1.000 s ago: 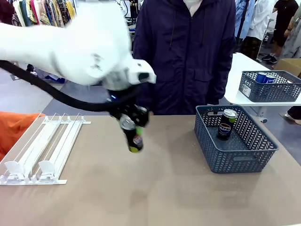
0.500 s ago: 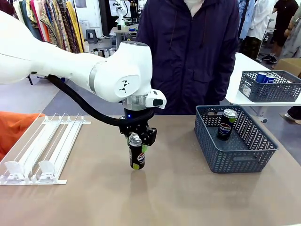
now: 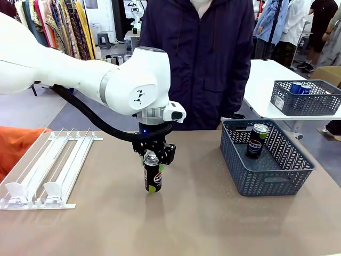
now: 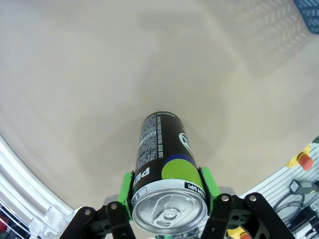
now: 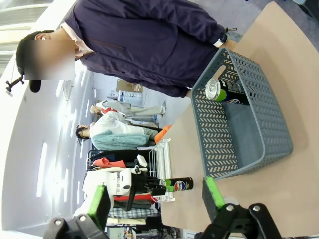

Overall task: Retrieve and store the cans from the dispenser.
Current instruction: Pick up one can from the Automatic Can Dispenser and place it in the middle of the table.

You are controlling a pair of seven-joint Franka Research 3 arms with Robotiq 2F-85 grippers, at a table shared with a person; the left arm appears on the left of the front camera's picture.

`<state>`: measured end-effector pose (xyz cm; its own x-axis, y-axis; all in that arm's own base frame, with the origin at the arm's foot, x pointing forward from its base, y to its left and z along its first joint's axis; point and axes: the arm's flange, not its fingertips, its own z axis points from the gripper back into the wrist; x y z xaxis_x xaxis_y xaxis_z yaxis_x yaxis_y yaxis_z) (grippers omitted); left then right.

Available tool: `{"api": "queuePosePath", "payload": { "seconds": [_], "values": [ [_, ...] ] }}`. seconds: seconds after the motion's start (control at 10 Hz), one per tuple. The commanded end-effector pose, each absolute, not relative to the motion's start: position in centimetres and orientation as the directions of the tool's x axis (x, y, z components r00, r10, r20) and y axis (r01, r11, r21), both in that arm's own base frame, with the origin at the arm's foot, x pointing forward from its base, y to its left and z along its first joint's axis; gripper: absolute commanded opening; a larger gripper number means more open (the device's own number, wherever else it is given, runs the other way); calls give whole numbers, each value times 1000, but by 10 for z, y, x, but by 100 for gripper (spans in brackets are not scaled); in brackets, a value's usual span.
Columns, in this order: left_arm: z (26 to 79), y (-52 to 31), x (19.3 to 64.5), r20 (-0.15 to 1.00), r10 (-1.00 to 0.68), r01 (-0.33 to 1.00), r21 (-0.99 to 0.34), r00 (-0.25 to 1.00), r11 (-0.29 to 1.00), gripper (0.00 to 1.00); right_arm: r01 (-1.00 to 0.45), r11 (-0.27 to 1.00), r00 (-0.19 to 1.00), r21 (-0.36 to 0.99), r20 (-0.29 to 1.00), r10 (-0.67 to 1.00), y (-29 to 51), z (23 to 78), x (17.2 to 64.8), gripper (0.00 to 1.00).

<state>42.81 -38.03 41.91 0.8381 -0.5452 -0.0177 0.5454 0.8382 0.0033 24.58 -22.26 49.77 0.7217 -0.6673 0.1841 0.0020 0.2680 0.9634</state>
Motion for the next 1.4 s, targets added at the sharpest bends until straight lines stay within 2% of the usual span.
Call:
{"api": "queuePosePath", "payload": {
  "seconds": [0.0,0.1,0.6,0.8,1.0,1.1,1.3],
  "values": [
    [425,-380,431,-8,-516,516,-1,856,856,49,-38,262,712,964,210,-670,-222,499,249,100],
    [426,-380,431,-1,-514,514,-1,858,858,100,-38,262,712,964,210,-670,-222,499,249,100],
    [442,-372,428,47,-497,497,-7,867,868,100,-38,262,712,964,210,-670,-222,499,249,100],
    [498,-346,417,149,-497,508,-45,855,860,100,-38,262,712,964,210,-670,-222,499,249,100],
    [558,-289,406,177,-530,557,-190,830,809,100,-38,262,712,964,210,-670,-222,499,249,100],
    [578,-247,401,192,-487,524,-288,852,802,100,-38,262,712,964,210,-670,-222,499,249,100],
    [593,-134,390,293,-234,361,-528,927,769,100,-38,262,712,964,210,-670,-222,499,249,100]
  ]
}}
